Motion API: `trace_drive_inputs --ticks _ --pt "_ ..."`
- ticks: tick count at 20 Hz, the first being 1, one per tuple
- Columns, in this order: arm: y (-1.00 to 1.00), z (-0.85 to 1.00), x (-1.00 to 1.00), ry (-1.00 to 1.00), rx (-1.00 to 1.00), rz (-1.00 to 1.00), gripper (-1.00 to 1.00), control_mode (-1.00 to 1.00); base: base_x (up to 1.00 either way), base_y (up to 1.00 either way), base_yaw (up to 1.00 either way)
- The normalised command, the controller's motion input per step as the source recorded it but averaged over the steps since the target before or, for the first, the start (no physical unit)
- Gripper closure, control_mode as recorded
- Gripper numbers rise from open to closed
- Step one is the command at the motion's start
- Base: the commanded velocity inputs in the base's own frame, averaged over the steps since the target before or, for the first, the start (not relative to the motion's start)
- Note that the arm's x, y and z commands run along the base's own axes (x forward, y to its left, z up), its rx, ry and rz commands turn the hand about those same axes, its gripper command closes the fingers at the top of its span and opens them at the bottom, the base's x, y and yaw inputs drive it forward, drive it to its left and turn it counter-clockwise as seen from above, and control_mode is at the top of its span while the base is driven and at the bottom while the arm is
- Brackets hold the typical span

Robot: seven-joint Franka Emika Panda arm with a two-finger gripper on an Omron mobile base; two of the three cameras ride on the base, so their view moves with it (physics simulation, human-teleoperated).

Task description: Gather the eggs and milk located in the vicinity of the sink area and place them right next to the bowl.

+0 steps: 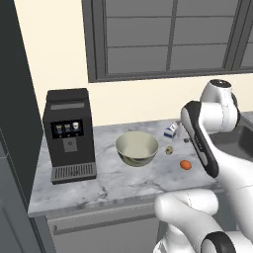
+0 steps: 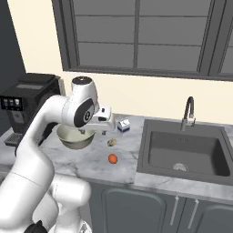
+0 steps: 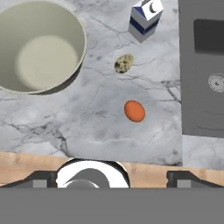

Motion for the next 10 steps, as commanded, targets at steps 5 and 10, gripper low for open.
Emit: trace_drive_inputs --ticks 5,10 --pt "-0.19 -0.39 0.0 0.0 -0.03 0.02 -1.0 -1.0 0.0 0.0 0.0" --pt "-0.09 -0.34 0.06 0.0 -0.01 0.09 -1.0 -1.0 0.0 0.0 0.0"
